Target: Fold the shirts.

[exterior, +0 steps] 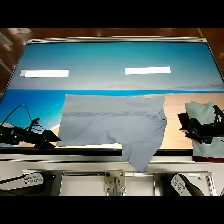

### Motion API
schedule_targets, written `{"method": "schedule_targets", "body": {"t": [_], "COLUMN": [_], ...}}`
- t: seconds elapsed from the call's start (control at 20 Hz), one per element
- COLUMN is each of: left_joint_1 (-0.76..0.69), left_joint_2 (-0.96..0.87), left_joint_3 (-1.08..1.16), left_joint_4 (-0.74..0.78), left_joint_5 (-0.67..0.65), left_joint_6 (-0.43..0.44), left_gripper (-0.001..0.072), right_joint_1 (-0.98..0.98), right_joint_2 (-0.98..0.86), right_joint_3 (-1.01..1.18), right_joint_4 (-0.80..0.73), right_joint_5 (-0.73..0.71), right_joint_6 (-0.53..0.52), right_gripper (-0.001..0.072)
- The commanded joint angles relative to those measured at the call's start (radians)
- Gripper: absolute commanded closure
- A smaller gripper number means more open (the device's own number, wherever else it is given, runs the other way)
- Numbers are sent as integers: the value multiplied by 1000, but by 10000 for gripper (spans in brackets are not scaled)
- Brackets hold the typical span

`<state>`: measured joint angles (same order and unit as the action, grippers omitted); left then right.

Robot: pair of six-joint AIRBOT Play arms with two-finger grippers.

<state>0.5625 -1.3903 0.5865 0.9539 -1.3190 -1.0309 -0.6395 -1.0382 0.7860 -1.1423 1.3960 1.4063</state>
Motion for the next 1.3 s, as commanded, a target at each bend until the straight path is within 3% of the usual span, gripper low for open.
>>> {"method": "schedule_targets", "body": {"t": [0.0,0.1,0.15,0.2,0.25,0.3,0.5,0.6,0.8,1.1,1.15,1.25], "left_joint_1": [-42,-45,-43,-43,-43,-43,-43,-43,-43,-43,-43,-43], "left_joint_2": [-32,-37,-37,-37,-36,-35,-35,-35,-35,-35,-35,-35], "left_joint_3": [-8,-9,-9,-9,-9,-9,-8,-8,-8,-8,-8,-8], "left_joint_4": [-32,-31,-31,-31,-32,-32,-32,-32,-32,-31,-31,-31], "left_joint_5": [37,36,35,35,29,19,6,-3,-12,-13,-12,-12], "left_joint_6": [14,14,13,13,13,13,-11,-14,-13,-21,-21,-21], "left_gripper": [274,580,666,666,666,666,666,666,666,666,666,666], "right_joint_1": [-1,0,0,0,0,-1,0,0,6,224,242,254], "right_joint_2": [1,1,1,1,1,1,1,1,-1,-116,-130,-132], "right_joint_3": [-2,-3,-14,-40,-85,-137,-322,-385,-433,-444,-443,-443], "right_joint_4": [8,-4,-20,-25,5,48,129,178,227,244,244,246], "right_joint_5": [8,13,19,31,51,68,-38,-92,-180,-251,-251,-253], "right_joint_6": [0,0,3,-12,-71,-120,-129,-152,-159,-159,-162,-171], "right_gripper": [191,192,191,188,54,32,34,105,105,105,129,424]}}
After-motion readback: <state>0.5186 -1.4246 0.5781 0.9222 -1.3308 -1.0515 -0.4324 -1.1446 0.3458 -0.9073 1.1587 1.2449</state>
